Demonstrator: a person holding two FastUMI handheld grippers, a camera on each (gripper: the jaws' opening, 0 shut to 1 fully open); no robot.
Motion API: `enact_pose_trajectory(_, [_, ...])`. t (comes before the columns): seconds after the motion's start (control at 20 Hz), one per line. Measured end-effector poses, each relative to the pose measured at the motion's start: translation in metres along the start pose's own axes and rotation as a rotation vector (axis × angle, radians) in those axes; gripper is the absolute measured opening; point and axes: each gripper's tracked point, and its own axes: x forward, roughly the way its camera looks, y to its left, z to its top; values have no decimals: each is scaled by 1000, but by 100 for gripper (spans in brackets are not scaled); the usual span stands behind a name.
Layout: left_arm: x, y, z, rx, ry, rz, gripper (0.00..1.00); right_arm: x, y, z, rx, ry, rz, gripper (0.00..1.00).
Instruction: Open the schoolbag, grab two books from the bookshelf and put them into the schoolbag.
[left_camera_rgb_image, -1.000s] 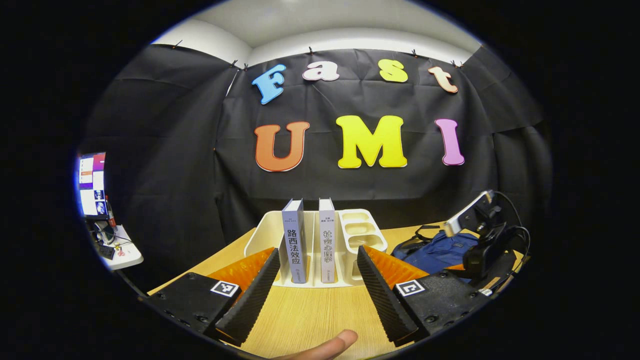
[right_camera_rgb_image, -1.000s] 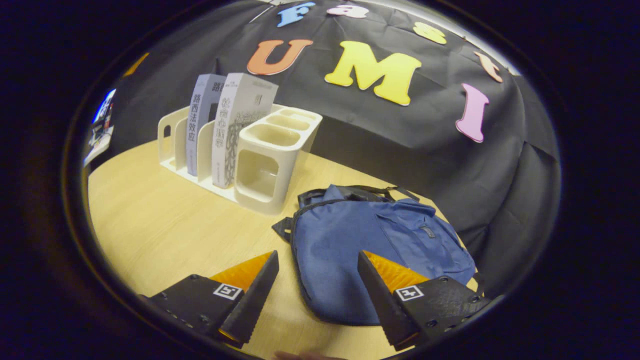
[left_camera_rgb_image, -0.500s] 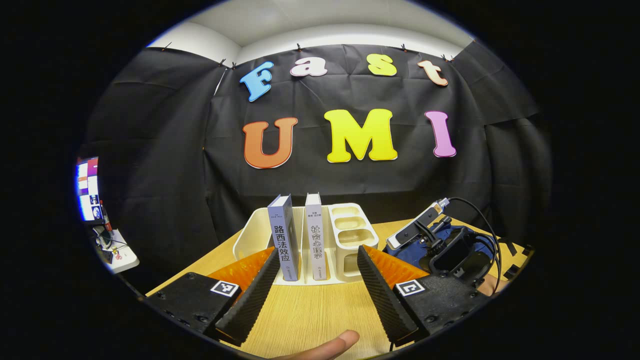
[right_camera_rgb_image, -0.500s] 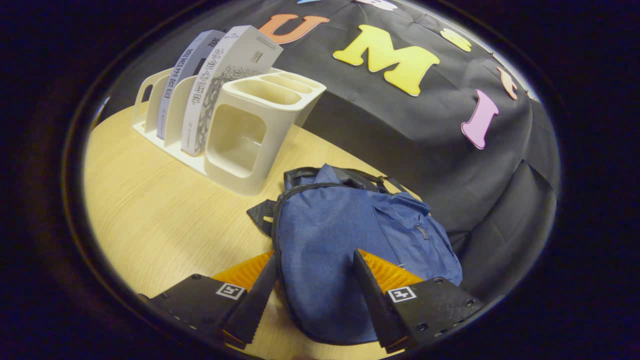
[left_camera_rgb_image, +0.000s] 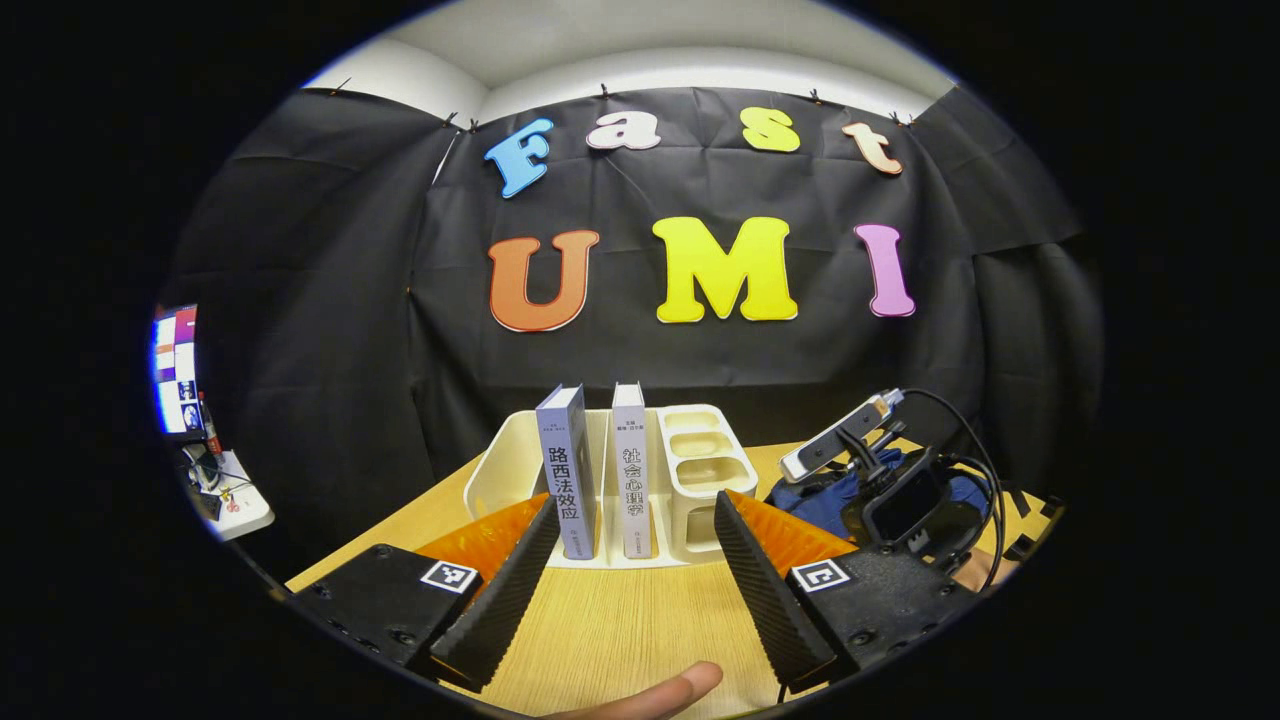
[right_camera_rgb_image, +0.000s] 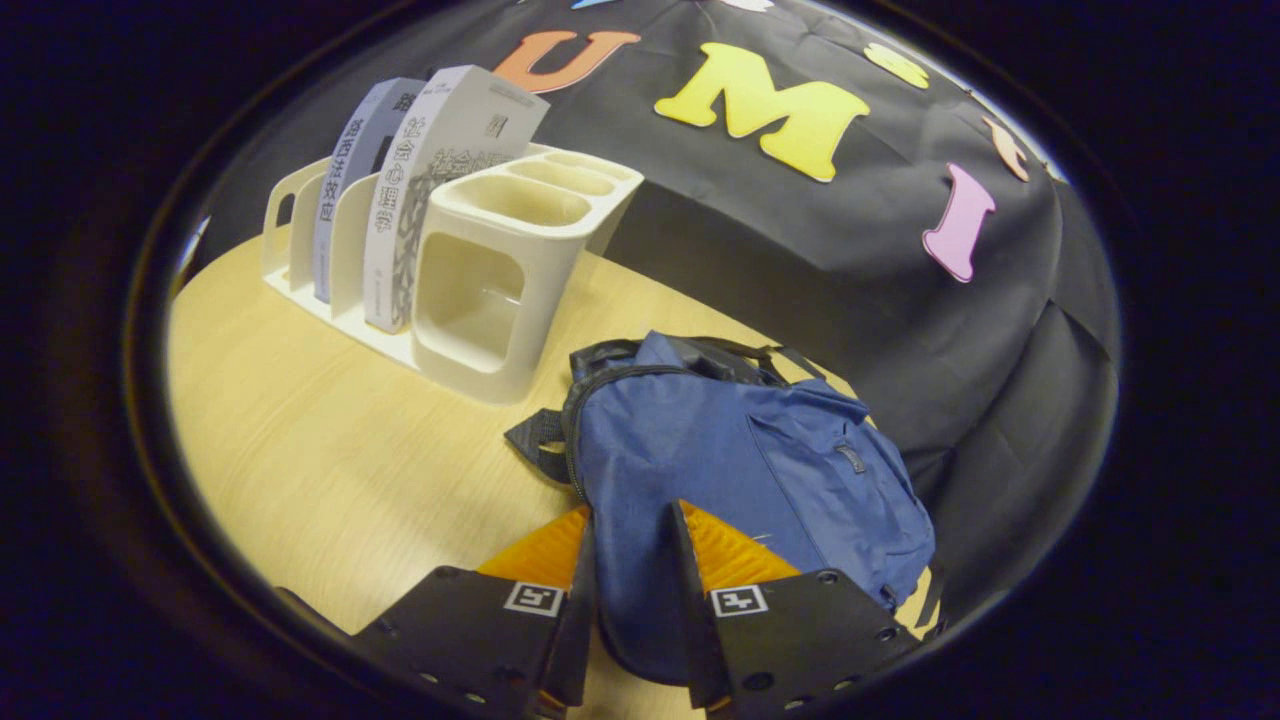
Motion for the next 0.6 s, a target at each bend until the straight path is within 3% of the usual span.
enact_pose_trajectory(0.05, [-1,-1,0,-2,1,0,98,-1,-7,4,-1,-13,-9,41])
enact_pose_trajectory(0.1, [0,-1,0,-4,2,1,98,-4,-7,7,0,-16,6,21])
enact_pose_trajectory(0.25, [0,0,-2,-6,8,4,98,-12,-15,14,16,-43,17,21])
enact_pose_trajectory(0.3, [1,0,-2,-5,11,5,98,-8,-16,16,30,-38,34,5])
enact_pose_trajectory(0.6, [4,-6,-9,-14,35,-7,98,-22,-41,29,36,-91,70,0])
